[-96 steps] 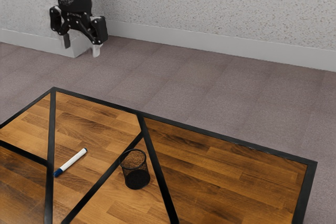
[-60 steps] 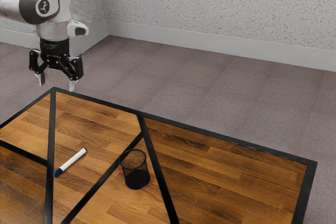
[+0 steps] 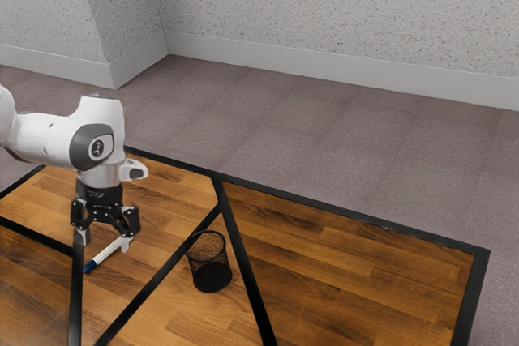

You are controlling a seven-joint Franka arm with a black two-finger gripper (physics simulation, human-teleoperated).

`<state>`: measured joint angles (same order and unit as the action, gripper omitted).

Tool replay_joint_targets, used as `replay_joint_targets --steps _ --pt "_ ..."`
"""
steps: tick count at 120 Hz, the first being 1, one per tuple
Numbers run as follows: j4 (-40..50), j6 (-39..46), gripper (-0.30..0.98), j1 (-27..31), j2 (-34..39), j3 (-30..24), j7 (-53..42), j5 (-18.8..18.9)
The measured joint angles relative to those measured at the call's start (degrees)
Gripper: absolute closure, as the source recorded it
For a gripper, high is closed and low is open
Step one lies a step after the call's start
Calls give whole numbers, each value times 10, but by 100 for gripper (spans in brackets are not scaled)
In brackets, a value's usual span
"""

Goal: Put the marker into the pen holder.

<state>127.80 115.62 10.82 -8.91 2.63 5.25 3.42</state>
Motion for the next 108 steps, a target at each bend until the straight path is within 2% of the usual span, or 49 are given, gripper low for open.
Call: replay_joint_targets --steps 36,92,108 --pt "-32 72 0 16 -54 0 -106 -1" --pt "-57 95 0 25 -88 0 -227 -7" --pt "-57 96 24 25 -85 0 -247 -10"
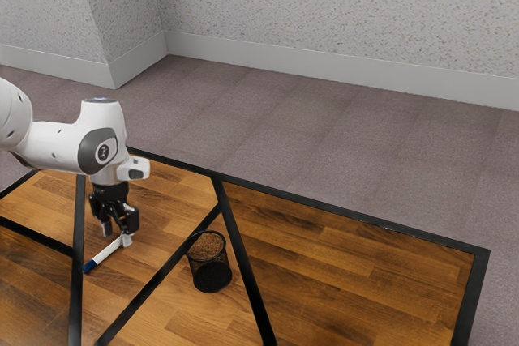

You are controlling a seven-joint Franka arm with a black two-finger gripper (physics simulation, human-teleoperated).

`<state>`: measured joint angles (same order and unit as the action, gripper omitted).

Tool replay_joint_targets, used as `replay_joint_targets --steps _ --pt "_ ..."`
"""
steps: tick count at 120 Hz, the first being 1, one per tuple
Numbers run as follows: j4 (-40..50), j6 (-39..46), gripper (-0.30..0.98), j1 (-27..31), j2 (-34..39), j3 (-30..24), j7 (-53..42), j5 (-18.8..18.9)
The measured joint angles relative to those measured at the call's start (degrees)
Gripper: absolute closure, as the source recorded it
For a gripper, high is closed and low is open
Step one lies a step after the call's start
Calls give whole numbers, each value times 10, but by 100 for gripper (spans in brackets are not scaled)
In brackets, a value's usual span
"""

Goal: Put the marker into the pen holder.

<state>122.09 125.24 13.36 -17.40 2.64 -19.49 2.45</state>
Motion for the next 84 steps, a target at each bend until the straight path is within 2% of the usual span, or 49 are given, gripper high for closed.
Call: replay_joint_targets --steps 21,46,66,84 --pt "0 0 46 0 1 0 -21 -1" --pt "1 -2 55 0 1 0 -39 -1" --pt "2 -3 70 0 1 0 -49 -1" --pt "2 -2 77 0 1 -1 -52 4"
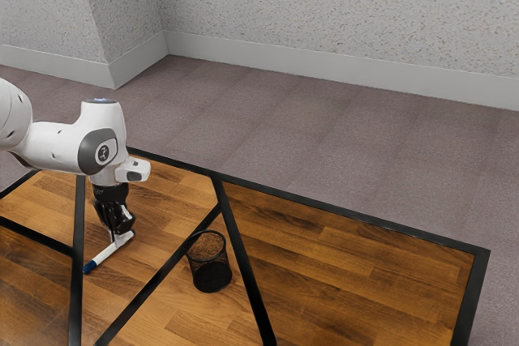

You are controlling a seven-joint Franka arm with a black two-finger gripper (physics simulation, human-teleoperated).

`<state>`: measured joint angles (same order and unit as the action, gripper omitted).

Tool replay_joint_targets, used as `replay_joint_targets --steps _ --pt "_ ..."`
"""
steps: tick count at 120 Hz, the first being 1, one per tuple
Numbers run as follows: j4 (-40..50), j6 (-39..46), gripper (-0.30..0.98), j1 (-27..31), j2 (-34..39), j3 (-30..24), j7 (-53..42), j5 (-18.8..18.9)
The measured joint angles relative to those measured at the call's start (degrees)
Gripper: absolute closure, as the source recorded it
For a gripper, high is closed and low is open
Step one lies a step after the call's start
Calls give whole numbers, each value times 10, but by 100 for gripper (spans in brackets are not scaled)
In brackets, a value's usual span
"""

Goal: Put the marker into the pen holder.

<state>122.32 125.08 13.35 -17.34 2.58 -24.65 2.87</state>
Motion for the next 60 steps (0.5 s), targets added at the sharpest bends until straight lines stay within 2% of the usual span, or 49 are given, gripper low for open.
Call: replay_joint_targets --steps 40,48,60 --pt "3 3 79 0 4 0 1 -16" --pt "3 4 79 -4 38 -4 2 -13" --pt "15 30 79 -22 125 -24 4 4"
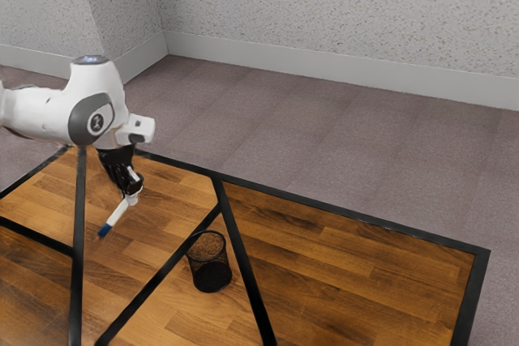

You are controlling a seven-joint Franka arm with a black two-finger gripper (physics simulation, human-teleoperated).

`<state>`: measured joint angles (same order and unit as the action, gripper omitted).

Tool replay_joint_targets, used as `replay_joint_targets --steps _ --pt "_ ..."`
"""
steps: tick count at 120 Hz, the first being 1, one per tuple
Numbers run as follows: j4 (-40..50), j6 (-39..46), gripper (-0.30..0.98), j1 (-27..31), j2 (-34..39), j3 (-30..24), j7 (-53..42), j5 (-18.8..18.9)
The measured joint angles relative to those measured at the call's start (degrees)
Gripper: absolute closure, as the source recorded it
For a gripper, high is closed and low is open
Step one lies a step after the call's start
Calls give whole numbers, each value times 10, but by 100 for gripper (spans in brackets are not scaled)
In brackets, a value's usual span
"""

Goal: Put the marker into the pen holder.

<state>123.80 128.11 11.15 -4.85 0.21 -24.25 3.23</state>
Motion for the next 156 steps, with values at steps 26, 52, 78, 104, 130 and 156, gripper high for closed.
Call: replay_joint_targets --steps 26,52,78,104,130,156 --pt "117 197 79 -45 176 -102 16 56" --pt "226 291 78 -43 284 -206 90 62" --pt "265 316 77 -43 298 -276 187 56" --pt "270 326 76 -34 269 -282 266 54" --pt "265 346 76 -1 235 -282 317 91" --pt "259 360 76 14 217 -282 351 123"
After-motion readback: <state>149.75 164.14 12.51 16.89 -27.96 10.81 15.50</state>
